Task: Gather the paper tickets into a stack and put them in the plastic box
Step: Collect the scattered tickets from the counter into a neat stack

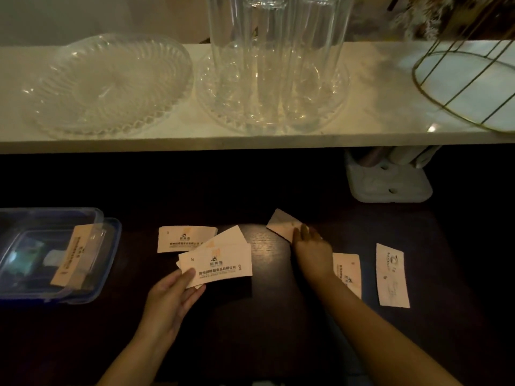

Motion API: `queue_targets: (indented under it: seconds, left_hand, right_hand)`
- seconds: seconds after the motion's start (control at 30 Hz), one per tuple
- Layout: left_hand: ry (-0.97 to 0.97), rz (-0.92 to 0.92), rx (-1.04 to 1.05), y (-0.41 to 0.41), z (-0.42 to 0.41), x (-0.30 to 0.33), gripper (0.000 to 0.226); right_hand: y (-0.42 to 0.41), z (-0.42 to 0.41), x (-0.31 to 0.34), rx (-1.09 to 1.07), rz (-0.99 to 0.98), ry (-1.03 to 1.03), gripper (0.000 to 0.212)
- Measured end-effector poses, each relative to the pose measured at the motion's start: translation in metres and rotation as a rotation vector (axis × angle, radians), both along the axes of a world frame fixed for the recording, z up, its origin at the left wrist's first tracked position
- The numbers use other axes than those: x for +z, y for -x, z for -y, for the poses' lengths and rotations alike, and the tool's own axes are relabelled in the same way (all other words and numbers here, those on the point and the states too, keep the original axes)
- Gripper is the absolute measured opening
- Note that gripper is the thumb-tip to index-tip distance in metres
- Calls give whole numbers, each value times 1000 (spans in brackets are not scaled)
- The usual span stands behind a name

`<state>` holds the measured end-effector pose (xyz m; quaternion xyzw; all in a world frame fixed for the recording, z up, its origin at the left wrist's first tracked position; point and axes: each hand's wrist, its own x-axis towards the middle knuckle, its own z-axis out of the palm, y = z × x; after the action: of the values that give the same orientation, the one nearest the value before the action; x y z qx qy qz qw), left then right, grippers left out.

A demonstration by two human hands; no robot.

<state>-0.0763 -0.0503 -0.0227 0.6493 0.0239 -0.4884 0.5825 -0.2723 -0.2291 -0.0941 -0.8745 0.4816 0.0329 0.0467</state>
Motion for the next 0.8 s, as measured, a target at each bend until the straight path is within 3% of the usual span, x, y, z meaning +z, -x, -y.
queue_targets:
  seconds: [0.17, 0.27, 0.33, 0.43, 0.47, 0.53, 0.7, 0.8]
  left_hand:
    - [20, 2, -26, -4, 2, -3, 16]
    - [25, -2, -18, -7, 3, -5, 16]
    - [30, -3, -19, -8, 4, -6, 15]
    - [51, 14, -27, -6, 6, -5, 14]
    - [61, 21, -28, -3, 7, -4, 14]
    - [79, 36, -31, 2, 9, -3, 13]
    - [189, 92, -104, 15, 16, 6, 13]
    - [243, 131, -131, 24, 19, 11, 16]
  right_hand:
    - [8, -20, 4, 152, 21, 18, 63]
    - [12, -23, 21, 50, 167, -18, 42]
    - [14, -26, 33, -213, 414, -154, 19]
    - [9, -35, 54, -711, 1079, -636, 17]
    - [6, -41, 63, -807, 1258, -812, 16]
    - [0, -56, 75, -889, 1438, -1013, 15]
    - [-28, -95, 87, -930, 1657, -1134, 10]
    - [-40, -109, 88, -962, 1581, -1076, 15]
